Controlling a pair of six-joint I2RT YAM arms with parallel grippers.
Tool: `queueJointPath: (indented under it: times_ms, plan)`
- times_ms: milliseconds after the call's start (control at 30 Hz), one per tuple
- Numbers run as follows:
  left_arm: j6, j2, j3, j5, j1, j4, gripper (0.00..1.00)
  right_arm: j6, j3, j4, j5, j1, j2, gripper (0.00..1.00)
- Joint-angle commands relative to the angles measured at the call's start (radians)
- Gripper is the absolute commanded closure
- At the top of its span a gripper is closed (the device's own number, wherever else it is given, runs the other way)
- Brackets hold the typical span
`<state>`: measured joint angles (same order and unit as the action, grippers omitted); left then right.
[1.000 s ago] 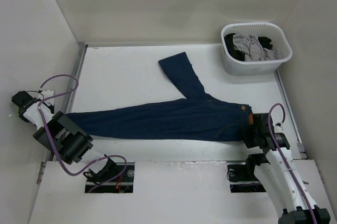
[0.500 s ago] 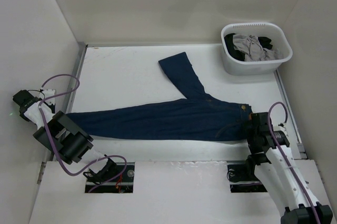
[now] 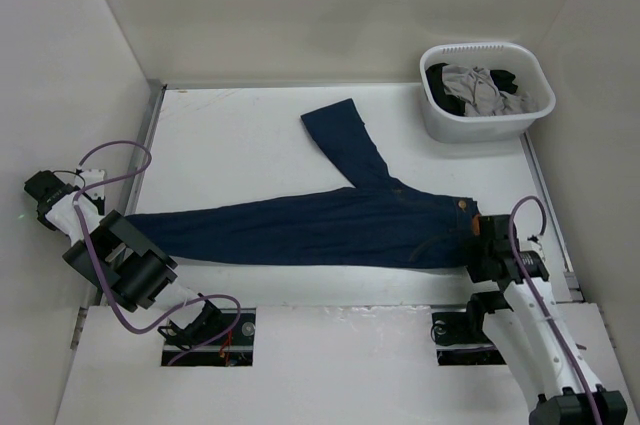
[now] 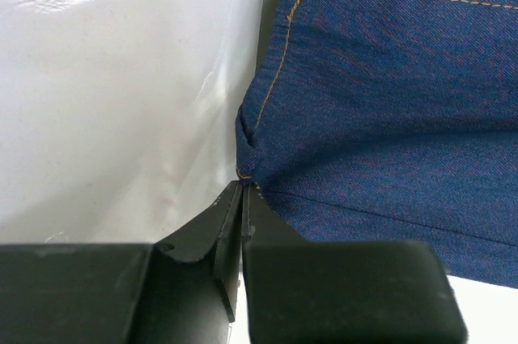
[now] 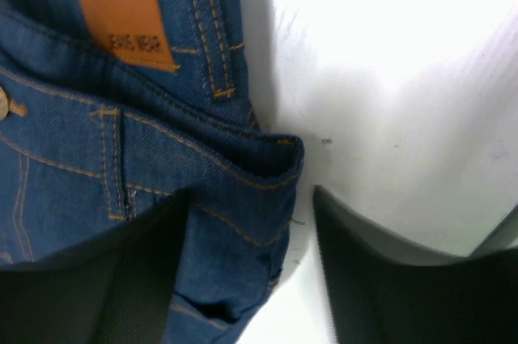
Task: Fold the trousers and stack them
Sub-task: Flatten the trousers out
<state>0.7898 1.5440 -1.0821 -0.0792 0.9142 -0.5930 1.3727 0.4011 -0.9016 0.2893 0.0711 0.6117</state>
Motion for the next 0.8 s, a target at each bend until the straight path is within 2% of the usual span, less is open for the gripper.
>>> queueJointPath:
  times_ms: [0, 100, 233, 333, 400, 500, 533, 633, 767]
  plan:
    - [0.02, -0.045, -0.015, -0.007, 0.005, 0.052, 0.99, 0.014, -0.01, -0.002, 0.002, -0.003, -0.053, 0.43]
    - [0.023, -0.042, -0.016, -0.007, 0.005, 0.052, 0.99, 0.063, 0.007, -0.019, 0.016, 0.034, -0.041, 0.54]
    - [0.023, -0.044, -0.018, -0.005, 0.002, 0.052, 0.99, 0.084, 0.044, -0.036, 0.076, 0.118, 0.016, 0.55]
    - [0.023, -0.042, -0.018, -0.005, 0.002, 0.053, 0.99, 0.098, 0.032, -0.022, 0.083, 0.134, 0.033, 0.57]
    - [0.023, -0.041, -0.018, -0.001, 0.002, 0.059, 0.99, 0.094, 0.009, 0.004, 0.074, 0.108, 0.033, 0.7]
    - [0.025, -0.038, -0.021, -0.001, 0.002, 0.062, 0.99, 0.085, -0.002, 0.03, 0.063, 0.074, 0.026, 0.96]
    - [0.025, -0.038, -0.024, -0.001, 0.002, 0.062, 0.99, 0.08, 0.001, 0.033, 0.062, 0.069, 0.028, 0.98]
    - [0.022, -0.035, -0.032, -0.007, 0.002, 0.062, 0.99, 0.03, 0.036, 0.052, 0.079, 0.048, 0.046, 1.0]
    - [-0.003, -0.012, -0.076, -0.01, -0.039, 0.076, 1.0, -0.151, 0.177, 0.156, 0.097, -0.026, 0.133, 1.0]
